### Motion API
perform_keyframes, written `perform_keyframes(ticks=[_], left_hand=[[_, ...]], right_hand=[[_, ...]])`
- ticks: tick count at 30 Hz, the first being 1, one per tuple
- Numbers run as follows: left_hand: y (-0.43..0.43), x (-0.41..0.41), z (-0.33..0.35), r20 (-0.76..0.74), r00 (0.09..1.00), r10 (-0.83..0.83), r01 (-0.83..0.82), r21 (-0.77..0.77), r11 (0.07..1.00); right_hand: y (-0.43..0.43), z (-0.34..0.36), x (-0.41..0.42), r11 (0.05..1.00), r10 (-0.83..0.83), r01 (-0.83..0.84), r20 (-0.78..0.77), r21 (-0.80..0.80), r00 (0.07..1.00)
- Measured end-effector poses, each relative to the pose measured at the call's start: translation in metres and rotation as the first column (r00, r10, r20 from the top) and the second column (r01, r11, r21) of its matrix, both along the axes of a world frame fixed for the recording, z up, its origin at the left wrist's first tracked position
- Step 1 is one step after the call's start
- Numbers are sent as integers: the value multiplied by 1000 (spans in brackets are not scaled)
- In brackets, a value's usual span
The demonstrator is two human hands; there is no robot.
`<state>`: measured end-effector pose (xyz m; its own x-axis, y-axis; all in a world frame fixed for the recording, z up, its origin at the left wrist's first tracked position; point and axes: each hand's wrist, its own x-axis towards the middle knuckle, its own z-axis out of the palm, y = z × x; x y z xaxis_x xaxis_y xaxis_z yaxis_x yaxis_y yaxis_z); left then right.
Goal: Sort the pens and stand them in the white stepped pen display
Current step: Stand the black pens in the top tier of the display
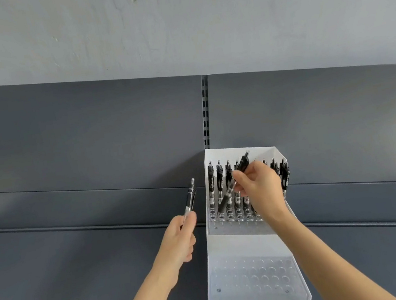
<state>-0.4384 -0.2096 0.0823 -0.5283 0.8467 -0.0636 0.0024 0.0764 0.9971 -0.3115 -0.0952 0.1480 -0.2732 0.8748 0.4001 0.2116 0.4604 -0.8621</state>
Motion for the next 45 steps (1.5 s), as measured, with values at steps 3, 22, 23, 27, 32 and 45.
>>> perform_keyframes(ticks=[3, 22, 23, 27, 32, 45], left_hand=[[-2, -4, -3, 35, 999, 13, -15, 48, 999], [-7, -14, -10, -9, 996, 92, -90, 117, 989], [-6, -14, -10, -5, 996, 93, -92, 119, 989], [-6, -14, -8, 9, 994, 105, -105, 125, 987], [-8, -16, -6, 6, 993, 119, -119, 129, 984], [-10, -6, 5, 25, 1000, -6, 2, 147, 989]], right_hand=[[2, 3, -12, 998, -27, 25, 45, 50, 999], [-7, -10, -45, 982, -131, 23, 588, 187, 798], [-8, -9, -47, 977, -147, 21, 607, 210, 781], [-12, -11, -50, 964, -182, 4, 654, 264, 734], [-12, -14, -50, 971, -169, 14, 638, 240, 751], [-17, -22, -21, 993, 57, -90, 375, 73, 925]])
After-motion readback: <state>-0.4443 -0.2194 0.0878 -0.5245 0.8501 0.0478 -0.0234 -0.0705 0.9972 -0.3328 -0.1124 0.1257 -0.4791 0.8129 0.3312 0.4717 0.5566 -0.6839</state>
